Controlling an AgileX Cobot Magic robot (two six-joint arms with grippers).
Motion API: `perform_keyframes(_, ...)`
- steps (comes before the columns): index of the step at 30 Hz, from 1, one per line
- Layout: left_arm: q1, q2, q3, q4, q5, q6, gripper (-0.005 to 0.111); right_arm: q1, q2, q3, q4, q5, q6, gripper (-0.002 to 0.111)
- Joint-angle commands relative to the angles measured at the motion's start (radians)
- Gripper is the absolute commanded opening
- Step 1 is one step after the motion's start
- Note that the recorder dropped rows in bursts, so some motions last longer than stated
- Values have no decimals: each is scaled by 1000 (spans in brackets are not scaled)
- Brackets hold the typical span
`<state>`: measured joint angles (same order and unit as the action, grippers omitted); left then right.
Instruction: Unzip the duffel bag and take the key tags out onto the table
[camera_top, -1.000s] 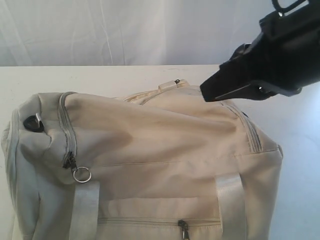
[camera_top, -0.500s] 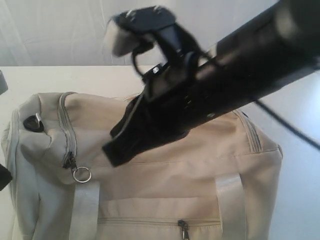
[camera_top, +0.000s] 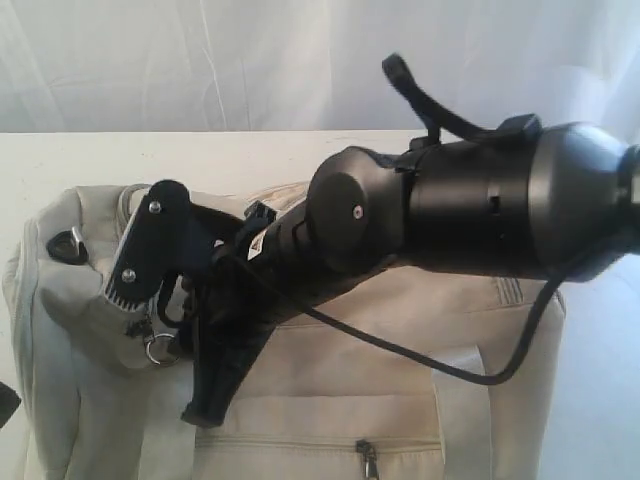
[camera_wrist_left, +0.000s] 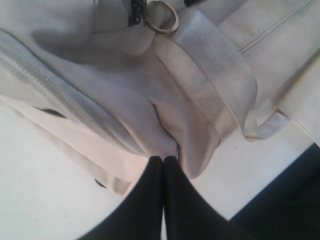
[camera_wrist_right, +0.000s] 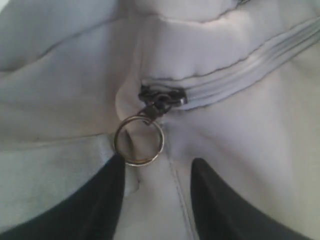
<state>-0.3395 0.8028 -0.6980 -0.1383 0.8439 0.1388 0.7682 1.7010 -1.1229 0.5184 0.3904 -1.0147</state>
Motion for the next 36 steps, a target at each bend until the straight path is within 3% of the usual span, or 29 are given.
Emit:
perform_keyframes(1,2,-11,8,-25,-2,-11,0,10,50,-5,2,-36,-118,55)
perform_keyframes(7,2,-11,8,-34,-7,-9,0,10,93,-5,7,-132,-149,57)
perform_keyframes(21,2,-11,50,-34,-45,-4,0,111,92,-5,7,-158,-109,56)
perform_keyframes(36,2,-11,46,-32,-59,18,0,109,60,-5,-9,-23,33,15)
